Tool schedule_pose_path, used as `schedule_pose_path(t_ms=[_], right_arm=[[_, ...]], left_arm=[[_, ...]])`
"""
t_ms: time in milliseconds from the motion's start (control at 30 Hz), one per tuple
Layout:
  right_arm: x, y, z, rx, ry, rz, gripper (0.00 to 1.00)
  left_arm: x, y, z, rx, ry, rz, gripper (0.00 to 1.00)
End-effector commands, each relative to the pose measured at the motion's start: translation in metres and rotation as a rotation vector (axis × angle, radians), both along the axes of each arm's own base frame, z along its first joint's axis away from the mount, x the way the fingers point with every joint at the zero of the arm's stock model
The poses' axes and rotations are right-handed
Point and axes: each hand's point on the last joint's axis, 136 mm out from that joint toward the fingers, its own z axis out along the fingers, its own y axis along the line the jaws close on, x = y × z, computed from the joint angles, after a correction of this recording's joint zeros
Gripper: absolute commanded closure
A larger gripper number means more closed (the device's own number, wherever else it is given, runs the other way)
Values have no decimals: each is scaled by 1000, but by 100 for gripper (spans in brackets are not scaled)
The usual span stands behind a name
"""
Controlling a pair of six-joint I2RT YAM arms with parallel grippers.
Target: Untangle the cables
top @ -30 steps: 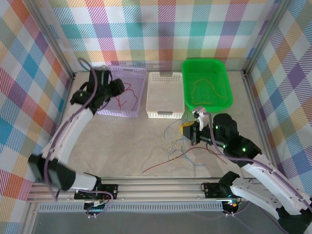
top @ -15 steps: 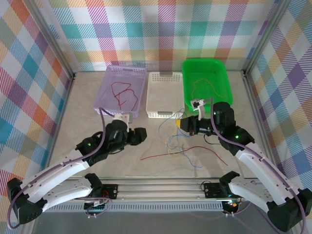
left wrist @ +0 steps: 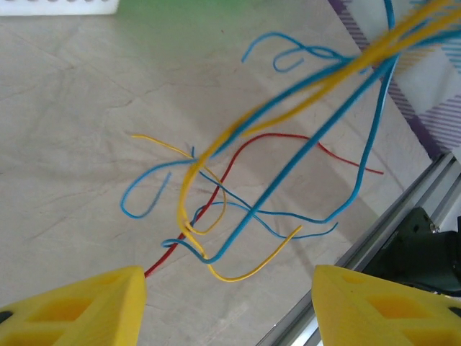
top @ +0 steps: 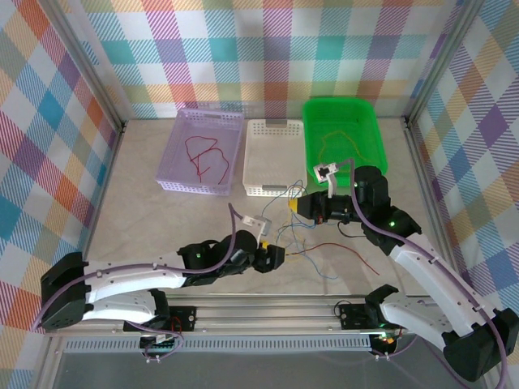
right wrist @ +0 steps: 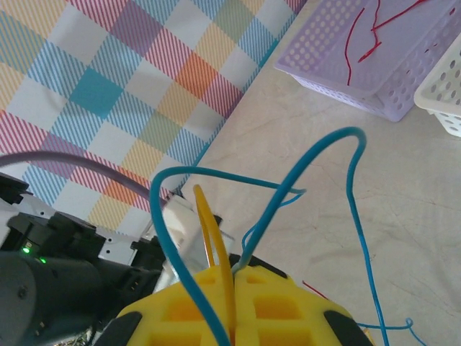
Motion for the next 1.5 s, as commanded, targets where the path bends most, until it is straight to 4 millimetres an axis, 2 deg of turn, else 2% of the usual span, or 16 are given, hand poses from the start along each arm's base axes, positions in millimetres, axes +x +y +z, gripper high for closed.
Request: schedule_pose_path(t_ms=[0, 267, 533, 767, 933, 1067, 1267, 1400, 1467], right_arm=[[-8, 1, 26, 52, -37, 36, 100], [-14, 1, 26, 64, -25, 52, 100], [-12, 1, 21, 64, -17, 44, 100], [-11, 0, 16, 55, -11, 36, 100], [-7, -2, 10, 32, -6, 15, 100], [1, -7, -2, -6, 16, -28, 100], [18, -16, -32, -63, 99, -99, 97], [28, -24, -46, -81, 137, -141, 89], [33, -29, -53, -88, 156, -166, 80]], left_arm=[[11, -15, 34, -60, -92, 11, 38], [20, -5, 28, -25, -128, 64, 42], [18, -13, 20, -71, -104, 55, 72], [18, -7, 16, -109, -97, 88, 85], [17, -1, 14, -117, -87, 102, 100], [17, 14, 12, -126, -82, 146, 100], [19, 46, 18, -183, -80, 247, 100], [19, 65, 24, -221, -80, 303, 100], [19, 76, 25, -231, -82, 332, 100]])
